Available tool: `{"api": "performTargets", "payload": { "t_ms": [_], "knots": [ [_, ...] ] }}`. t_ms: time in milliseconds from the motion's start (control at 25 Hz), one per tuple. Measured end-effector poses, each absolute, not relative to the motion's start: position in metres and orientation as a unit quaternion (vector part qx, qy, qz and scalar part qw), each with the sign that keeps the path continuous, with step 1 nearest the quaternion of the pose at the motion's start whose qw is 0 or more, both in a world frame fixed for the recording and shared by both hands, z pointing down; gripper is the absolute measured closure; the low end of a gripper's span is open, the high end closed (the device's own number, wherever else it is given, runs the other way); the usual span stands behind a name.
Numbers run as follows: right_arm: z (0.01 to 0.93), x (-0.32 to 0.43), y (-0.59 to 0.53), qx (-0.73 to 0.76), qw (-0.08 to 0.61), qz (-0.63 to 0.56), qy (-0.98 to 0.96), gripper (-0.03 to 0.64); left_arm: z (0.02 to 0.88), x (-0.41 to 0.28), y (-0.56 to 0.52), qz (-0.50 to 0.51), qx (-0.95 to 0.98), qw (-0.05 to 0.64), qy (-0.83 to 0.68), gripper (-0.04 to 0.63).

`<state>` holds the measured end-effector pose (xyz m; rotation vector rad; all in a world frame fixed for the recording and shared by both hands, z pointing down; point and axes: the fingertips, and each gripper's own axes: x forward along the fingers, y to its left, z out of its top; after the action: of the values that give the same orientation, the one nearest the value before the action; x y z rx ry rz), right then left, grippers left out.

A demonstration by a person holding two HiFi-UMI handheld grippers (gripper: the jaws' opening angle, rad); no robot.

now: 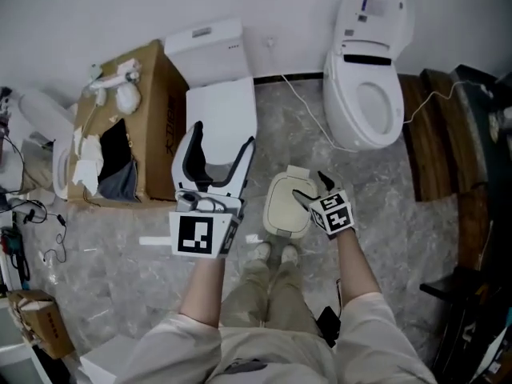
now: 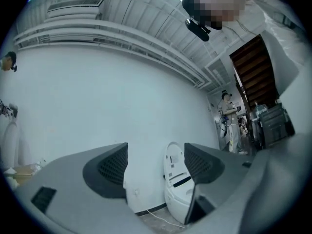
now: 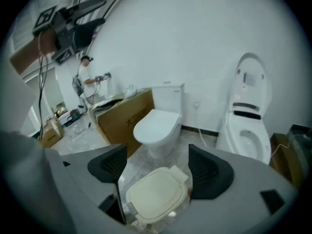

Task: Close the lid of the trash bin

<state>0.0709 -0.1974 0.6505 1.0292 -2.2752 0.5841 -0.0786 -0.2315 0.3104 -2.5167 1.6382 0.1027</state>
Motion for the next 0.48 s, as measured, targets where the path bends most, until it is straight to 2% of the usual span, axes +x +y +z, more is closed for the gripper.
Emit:
{"api": "performTargets", "payload": {
  "t_ms": [200, 480],
  "knots": [
    [0.486, 0.116, -0.233, 0.53, 0.156, 0.158, -0.818, 0.216, 0.239, -0.074, -0.215, 0.069, -0.831, 0.092, 0.545, 0.258],
    [0.29, 0.105, -0.203, 0.576, 0.004, 0.003, -0.817, 0.258, 0.184, -0.058, -0.183, 0.114, -0.828, 0.106, 0.538, 0.258]
  ]
}}
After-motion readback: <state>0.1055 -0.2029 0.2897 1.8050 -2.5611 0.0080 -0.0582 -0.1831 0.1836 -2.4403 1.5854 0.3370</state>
